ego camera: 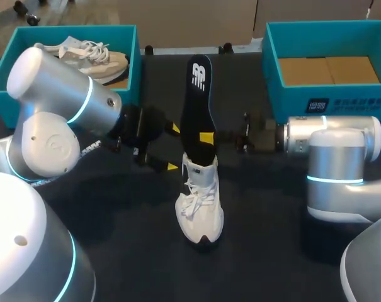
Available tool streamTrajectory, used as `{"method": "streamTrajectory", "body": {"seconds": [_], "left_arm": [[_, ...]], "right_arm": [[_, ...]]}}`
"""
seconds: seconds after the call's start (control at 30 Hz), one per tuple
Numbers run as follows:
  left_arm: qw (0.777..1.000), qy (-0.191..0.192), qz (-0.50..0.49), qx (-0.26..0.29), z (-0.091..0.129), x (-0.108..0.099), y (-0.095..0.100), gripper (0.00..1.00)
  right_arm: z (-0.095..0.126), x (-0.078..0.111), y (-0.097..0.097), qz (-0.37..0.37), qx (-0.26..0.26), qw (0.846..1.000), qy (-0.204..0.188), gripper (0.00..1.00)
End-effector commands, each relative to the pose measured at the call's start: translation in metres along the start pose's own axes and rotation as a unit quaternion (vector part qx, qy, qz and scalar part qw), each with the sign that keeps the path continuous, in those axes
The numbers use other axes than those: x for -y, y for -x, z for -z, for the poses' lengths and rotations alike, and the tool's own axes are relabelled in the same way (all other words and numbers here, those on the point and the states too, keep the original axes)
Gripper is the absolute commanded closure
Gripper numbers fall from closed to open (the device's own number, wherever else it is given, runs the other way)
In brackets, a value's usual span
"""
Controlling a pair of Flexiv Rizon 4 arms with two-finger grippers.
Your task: Take the shoe out of the shoebox, open the shoe tongue, remove and reinsert the insole, then place the shoe into the shoebox
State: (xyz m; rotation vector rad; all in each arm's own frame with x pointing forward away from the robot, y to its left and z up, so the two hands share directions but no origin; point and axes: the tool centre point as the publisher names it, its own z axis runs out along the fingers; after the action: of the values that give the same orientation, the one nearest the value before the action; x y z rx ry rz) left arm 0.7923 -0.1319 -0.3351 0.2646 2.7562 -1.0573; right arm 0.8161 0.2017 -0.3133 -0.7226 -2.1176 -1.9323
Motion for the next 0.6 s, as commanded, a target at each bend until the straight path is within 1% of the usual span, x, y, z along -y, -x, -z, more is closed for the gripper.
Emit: {"method": "streamTrajectory", "body": {"seconds": [0.03, 0.3, 0.53, 0.6], "left_arm": [[1.0, 0.003, 0.0, 0.0, 0.0, 0.001, 0.0, 0.0], [1.0, 0.003, 0.0, 0.0, 0.0, 0.001, 0.0, 0.0], [1.0, 0.003, 0.0, 0.0, 0.0, 0.001, 0.0, 0.0], [1.0, 0.003, 0.0, 0.0, 0.0, 0.001, 0.0, 0.0]], "right_arm": [[0.002, 0.004, 0.003, -0.005, -0.007, 1.0, -0.003, 1.0], [0.001, 0.012, 0.001, -0.022, -0.015, 1.0, -0.01, 1.0], [0.0, 0.024, -0.002, -0.036, -0.014, 0.999, -0.013, 1.0], [-0.001, 0.028, -0.004, -0.038, -0.011, 0.999, -0.019, 1.0]]}}
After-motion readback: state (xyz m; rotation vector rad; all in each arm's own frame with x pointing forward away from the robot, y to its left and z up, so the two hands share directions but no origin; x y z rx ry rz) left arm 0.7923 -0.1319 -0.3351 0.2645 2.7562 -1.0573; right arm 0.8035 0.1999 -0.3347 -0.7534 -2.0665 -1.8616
